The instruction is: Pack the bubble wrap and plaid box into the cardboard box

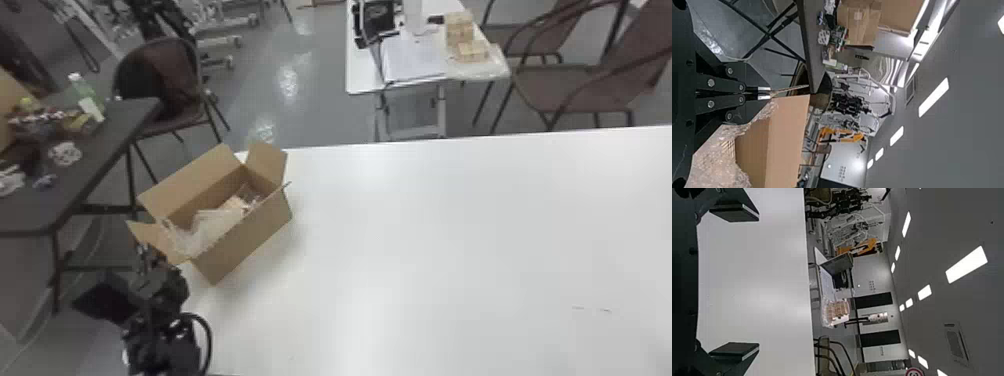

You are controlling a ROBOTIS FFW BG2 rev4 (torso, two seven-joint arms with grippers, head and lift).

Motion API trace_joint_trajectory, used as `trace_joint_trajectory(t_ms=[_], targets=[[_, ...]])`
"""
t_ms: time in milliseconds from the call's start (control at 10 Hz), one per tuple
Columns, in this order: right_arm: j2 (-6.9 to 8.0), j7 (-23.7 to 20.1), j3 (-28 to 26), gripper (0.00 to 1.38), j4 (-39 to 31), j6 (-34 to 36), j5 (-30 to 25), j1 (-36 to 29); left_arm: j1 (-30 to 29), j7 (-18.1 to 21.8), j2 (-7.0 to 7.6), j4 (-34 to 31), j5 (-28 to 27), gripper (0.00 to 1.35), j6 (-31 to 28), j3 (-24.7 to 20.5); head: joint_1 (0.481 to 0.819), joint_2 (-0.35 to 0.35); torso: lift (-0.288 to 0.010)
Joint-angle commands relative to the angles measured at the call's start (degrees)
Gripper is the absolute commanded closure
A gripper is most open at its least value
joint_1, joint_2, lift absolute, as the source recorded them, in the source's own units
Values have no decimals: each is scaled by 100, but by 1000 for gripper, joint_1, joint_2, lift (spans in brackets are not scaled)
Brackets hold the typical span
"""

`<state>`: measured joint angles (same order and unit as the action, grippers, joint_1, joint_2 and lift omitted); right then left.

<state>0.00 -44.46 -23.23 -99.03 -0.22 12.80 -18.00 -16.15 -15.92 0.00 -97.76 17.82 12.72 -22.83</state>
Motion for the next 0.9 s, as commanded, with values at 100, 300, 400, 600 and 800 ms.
trace_joint_trajectory(t_ms=[100,300,400,600,800], targets=[[5,-1,2,137,-29,4,-14,25,-108,-86,-15,91,20,124,346,191,695,274,-122],[5,8,2,137,-170,13,-41,16,-363,-148,-15,-296,-218,173,759,543,695,261,-122],[5,-1,2,137,-240,13,-58,-19,-574,-148,-15,-621,-525,254,891,727,695,243,-122],[5,8,2,137,-328,-251,-129,-177,-1127,-139,-15,-1043,-859,292,1128,1395,695,199,-122],[5,60,117,137,-354,-716,-340,-406,-1628,-139,211,-1043,-1351,292,1383,1940,695,112,-122]])
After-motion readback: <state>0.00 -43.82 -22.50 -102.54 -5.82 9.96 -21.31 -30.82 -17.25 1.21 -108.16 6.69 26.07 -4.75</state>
